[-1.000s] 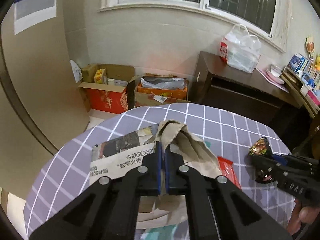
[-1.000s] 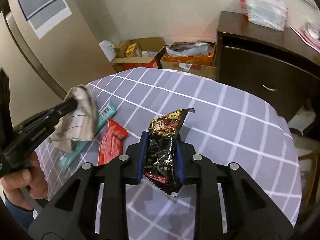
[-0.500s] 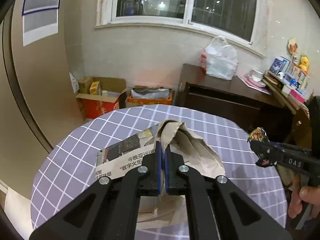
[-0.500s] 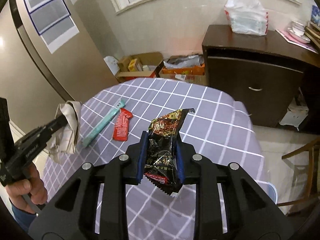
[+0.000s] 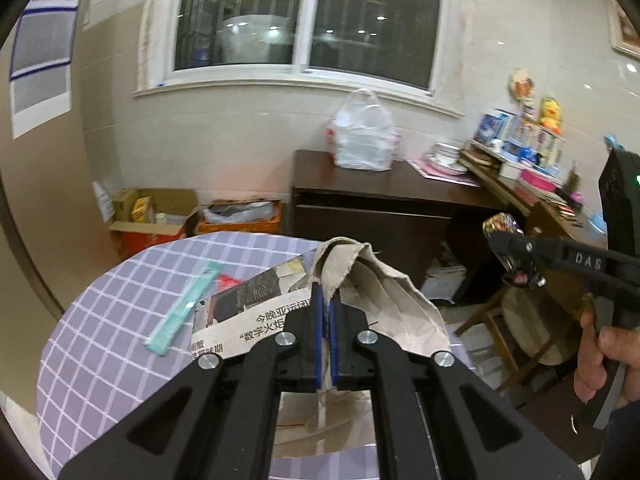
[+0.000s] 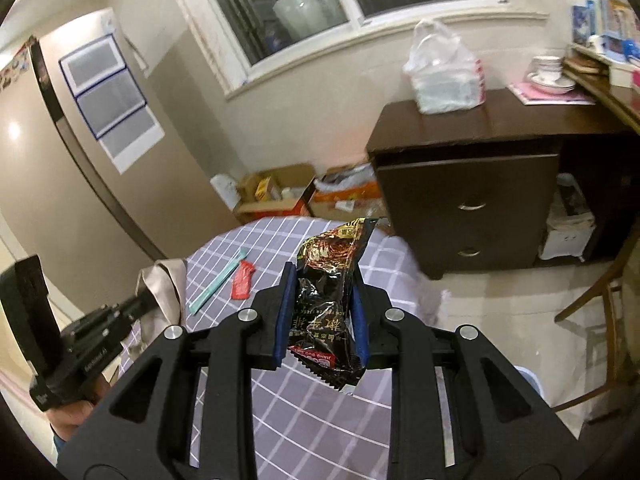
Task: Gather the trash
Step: 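Carry the black bag and paper bag to the blue bin and open both tools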
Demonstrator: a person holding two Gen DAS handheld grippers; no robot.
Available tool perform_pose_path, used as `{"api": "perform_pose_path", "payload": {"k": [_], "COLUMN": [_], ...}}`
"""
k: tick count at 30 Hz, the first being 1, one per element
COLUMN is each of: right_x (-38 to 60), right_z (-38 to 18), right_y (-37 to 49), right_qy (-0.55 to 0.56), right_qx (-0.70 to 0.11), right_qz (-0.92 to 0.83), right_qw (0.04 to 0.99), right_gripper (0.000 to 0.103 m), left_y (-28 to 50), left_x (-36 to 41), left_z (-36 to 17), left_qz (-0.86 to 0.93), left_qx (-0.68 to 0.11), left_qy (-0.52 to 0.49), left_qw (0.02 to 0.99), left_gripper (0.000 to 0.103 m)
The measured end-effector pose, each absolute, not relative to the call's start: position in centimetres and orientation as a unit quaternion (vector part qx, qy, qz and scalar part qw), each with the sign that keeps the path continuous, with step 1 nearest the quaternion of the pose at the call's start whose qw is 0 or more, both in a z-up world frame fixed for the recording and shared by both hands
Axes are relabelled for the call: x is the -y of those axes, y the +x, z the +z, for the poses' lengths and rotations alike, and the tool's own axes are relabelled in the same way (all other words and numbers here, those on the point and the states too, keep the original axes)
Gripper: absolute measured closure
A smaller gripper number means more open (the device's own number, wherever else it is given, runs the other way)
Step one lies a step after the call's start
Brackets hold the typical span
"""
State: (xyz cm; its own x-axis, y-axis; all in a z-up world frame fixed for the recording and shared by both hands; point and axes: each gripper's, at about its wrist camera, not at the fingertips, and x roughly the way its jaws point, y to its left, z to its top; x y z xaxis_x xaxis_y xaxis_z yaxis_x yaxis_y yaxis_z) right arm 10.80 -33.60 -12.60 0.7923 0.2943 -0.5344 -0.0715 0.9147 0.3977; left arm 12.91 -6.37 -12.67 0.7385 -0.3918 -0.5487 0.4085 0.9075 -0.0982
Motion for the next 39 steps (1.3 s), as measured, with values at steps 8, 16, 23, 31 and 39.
{"api": "perform_pose_path", "payload": {"k": [8,16,23,31,39], "right_x": [40.9,48.3,53.4,56.7,58.2], "right_z": [-12.4,-15.9,-20.6,-26.6,-32.2], "right_y": [6.2,2.3,0.2,0.1,1.9], "right_qy": [0.204,0.237,0.280,0.320,0.343], "right_qx": [-0.284,-0.305,-0.336,-0.378,-0.423], "right_qz": [0.035,-0.045,-0.091,-0.108,-0.100], "right_qw": [0.936,0.921,0.895,0.862,0.833], "right_gripper": [0.077,0.077,0.077,0.077,0.075], "left_y": [10.0,7.4,6.3,5.5,7.2], "left_x": [13.9,22.8,30.0,37.1,40.5], "left_z": [-12.2,-14.2,-18.1,-24.7,-30.2], "left_qz": [-0.285,-0.359,-0.407,-0.443,-0.447], "left_qx": [-0.284,-0.297,-0.334,-0.384,-0.436], "left_qy": [0.040,0.085,0.131,0.213,0.238], "left_qw": [0.915,0.881,0.840,0.782,0.744], "left_gripper": [0.101,0.101,0.100,0.100,0.097]}}
